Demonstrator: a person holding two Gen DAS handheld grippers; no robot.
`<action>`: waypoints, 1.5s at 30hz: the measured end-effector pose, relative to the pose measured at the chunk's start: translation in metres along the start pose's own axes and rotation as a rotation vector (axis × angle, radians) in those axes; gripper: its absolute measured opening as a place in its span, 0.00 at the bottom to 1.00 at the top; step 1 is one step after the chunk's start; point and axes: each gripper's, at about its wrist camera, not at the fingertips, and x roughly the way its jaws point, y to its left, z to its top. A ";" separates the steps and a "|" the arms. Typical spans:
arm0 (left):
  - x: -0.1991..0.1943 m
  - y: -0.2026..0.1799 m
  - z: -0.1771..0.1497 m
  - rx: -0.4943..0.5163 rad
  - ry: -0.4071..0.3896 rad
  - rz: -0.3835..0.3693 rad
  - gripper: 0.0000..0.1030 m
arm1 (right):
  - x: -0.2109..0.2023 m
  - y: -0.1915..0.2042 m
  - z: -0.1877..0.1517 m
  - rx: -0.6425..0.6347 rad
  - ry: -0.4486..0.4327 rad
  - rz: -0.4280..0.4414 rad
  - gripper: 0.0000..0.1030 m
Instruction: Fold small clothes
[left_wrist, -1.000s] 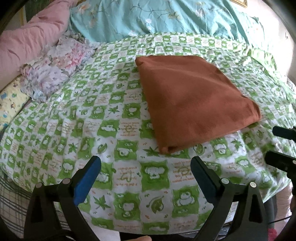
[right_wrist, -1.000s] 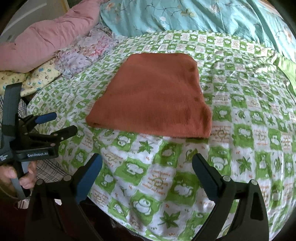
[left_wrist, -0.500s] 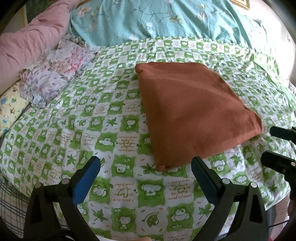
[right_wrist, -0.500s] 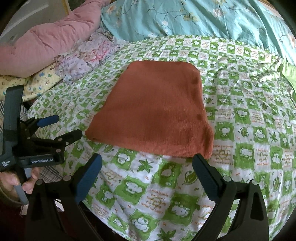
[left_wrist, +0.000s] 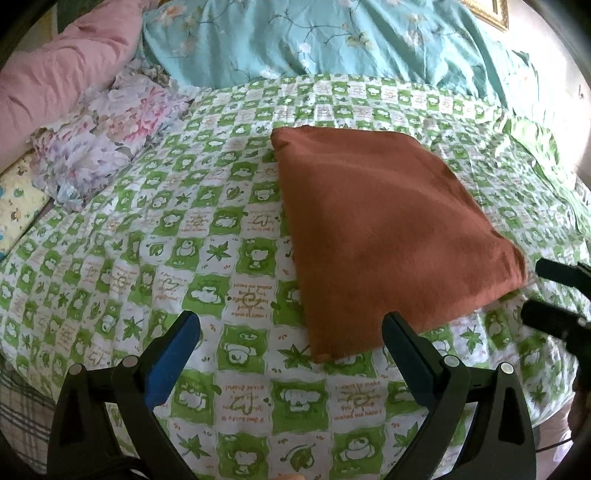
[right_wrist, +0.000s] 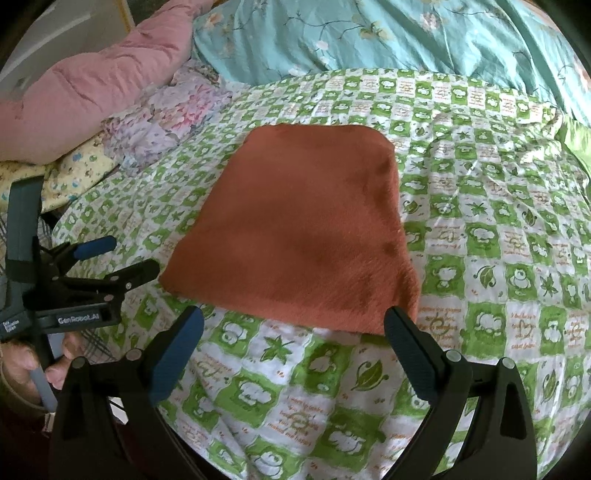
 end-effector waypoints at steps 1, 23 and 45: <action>0.002 0.000 0.001 -0.001 0.002 -0.003 0.96 | 0.000 -0.002 0.002 0.011 -0.004 -0.001 0.95; 0.018 0.022 0.049 0.000 0.163 0.009 0.96 | 0.007 -0.007 0.048 0.045 0.113 0.017 0.95; 0.011 0.013 0.046 -0.010 0.236 -0.035 0.96 | 0.005 -0.023 0.047 0.124 0.180 0.032 0.95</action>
